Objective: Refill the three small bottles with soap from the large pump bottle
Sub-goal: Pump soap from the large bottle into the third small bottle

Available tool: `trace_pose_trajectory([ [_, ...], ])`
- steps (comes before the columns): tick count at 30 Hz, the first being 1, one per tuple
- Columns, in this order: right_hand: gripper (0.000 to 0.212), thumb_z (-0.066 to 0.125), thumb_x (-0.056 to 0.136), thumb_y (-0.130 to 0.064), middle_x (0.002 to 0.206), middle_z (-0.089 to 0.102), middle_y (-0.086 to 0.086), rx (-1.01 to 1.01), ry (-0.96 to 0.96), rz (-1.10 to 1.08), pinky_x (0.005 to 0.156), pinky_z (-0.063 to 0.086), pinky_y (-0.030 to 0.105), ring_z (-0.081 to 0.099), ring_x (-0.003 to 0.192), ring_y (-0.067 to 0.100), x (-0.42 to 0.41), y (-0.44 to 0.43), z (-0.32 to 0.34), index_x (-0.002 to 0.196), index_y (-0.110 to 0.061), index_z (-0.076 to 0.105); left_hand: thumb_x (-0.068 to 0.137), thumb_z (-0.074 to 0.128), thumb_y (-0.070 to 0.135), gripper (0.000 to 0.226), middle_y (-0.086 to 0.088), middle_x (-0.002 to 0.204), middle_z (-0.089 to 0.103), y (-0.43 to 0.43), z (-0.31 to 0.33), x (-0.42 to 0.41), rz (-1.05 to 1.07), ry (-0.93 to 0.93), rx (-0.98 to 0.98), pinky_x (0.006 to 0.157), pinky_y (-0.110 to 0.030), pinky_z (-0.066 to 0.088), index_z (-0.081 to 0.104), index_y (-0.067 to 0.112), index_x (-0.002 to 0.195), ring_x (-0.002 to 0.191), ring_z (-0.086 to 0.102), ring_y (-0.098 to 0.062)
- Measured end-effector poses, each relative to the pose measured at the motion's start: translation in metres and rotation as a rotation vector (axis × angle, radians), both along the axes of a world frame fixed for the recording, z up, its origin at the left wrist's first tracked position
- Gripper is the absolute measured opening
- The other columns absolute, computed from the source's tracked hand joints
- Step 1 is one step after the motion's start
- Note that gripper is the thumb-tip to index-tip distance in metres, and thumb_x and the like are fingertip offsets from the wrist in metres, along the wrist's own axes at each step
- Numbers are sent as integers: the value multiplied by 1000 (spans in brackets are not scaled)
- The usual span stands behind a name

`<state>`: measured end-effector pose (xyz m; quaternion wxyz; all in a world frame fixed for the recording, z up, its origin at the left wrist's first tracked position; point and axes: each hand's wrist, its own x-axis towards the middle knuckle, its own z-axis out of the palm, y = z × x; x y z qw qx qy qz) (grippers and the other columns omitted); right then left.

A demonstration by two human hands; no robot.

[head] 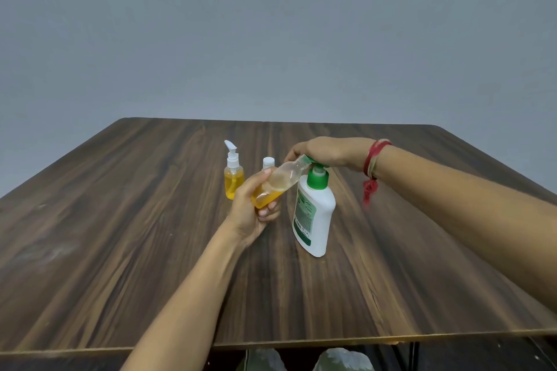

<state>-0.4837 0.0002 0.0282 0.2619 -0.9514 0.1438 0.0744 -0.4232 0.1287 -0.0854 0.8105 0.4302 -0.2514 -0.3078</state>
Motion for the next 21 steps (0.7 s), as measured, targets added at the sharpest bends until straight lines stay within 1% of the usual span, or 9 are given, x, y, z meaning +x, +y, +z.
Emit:
trace_pose_trajectory([
  [4, 34, 37, 96, -9, 126, 58, 16, -4, 11, 13, 67, 38, 16, 50, 95, 18, -3, 1, -3, 121, -5, 60, 78, 52, 33, 31, 0, 39, 35, 2, 0, 0, 5, -16, 18, 33, -13, 18, 59, 3, 81, 29, 24, -4],
  [7, 33, 39, 96, -10, 128, 55, 21, 1, 23, 12, 67, 38, 18, 48, 93, 18, -4, 4, 3, 121, -1, 59, 78, 53, 35, 30, 0, 40, 34, 1, 0, 0, 0, 1, 7, 32, -13, 21, 58, 5, 76, 29, 25, -4],
  [8, 33, 38, 96, -10, 129, 55, 22, 0, 27, 6, 70, 40, 21, 48, 95, 19, -4, 4, 3, 121, -2, 58, 79, 52, 34, 30, 0, 40, 34, 1, 0, 0, 2, 0, 5, 32, -13, 20, 59, 5, 76, 29, 25, -4],
  [11, 35, 36, 95, -14, 125, 53, 14, -26, 88, -15, 92, 44, 43, 52, 108, 28, -8, 5, 3, 123, -15, 58, 79, 52, 33, 31, 0, 40, 34, 1, 0, 1, 8, -12, 16, 33, -13, 19, 63, 4, 82, 29, 24, -4],
  [14, 28, 37, 96, -18, 114, 52, 10, -19, 87, -13, 85, 43, 36, 51, 95, 22, -9, 6, 7, 114, -20, 58, 79, 53, 35, 31, 0, 40, 35, 1, -1, 0, 0, 4, 16, 32, -13, 21, 58, 4, 81, 29, 25, -4],
  [16, 32, 35, 96, -13, 116, 52, 11, -31, 69, -10, 78, 42, 32, 48, 99, 24, -9, 7, 6, 117, -17, 59, 79, 53, 35, 31, 0, 40, 34, 1, -1, 1, 3, 5, 14, 32, -13, 21, 60, 4, 81, 29, 25, -4],
  [18, 36, 34, 95, -11, 122, 53, 12, -35, 83, -25, 88, 45, 43, 50, 108, 30, -10, 7, 3, 121, -18, 58, 79, 53, 34, 32, 0, 40, 34, 1, -2, 2, 5, -5, 21, 33, -13, 20, 62, 4, 83, 29, 24, -4],
  [19, 34, 35, 94, -14, 125, 52, 13, -39, 94, -29, 95, 42, 51, 50, 113, 33, -9, 7, 3, 119, -20, 58, 79, 53, 34, 32, 0, 40, 34, 1, -2, 2, 6, -5, 24, 33, -13, 21, 61, 4, 82, 29, 25, -4],
  [21, 28, 37, 95, -18, 126, 53, 12, -38, 113, -20, 101, 35, 58, 49, 116, 32, -8, 7, 7, 112, -26, 58, 79, 54, 35, 30, 0, 40, 35, 0, -1, 0, -1, 2, 16, 32, -13, 21, 58, 5, 78, 30, 25, -4],
])
